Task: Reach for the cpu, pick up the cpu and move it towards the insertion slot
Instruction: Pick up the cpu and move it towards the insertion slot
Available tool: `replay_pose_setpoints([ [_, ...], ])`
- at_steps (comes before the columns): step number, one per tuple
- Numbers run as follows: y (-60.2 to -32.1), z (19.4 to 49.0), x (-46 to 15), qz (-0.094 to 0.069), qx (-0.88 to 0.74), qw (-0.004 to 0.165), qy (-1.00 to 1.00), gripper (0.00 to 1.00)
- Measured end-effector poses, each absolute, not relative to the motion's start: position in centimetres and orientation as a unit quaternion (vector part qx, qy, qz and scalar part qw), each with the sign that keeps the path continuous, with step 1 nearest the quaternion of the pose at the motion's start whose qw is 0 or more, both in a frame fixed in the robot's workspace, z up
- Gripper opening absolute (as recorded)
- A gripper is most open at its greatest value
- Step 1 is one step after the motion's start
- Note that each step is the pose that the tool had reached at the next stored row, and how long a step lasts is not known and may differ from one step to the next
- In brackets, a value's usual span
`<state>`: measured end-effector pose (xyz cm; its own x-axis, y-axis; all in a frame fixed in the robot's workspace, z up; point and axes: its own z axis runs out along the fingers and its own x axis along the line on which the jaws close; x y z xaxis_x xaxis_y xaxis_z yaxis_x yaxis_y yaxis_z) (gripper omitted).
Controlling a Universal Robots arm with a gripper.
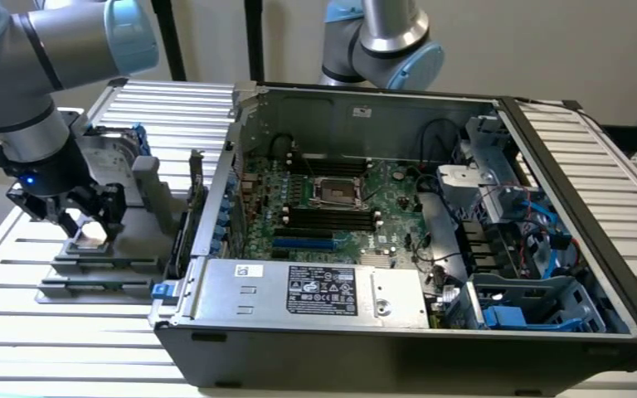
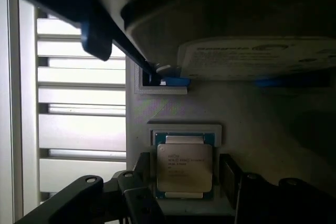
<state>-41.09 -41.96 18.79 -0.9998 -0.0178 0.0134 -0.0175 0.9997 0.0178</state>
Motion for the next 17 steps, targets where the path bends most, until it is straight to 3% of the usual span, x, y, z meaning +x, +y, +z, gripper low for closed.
replay_pose_setpoints([
  [8, -41.91, 18.71, -41.09, -0.009, 0.009, 0.007, -1.0, 0.62],
  [9, -41.91, 18.7, -41.09, -0.009, 0.009, 0.007, -1.0, 0.55],
  [17, -41.89, 18.75, -41.08, -0.009, 0.009, 0.007, -1.0, 0.54],
])
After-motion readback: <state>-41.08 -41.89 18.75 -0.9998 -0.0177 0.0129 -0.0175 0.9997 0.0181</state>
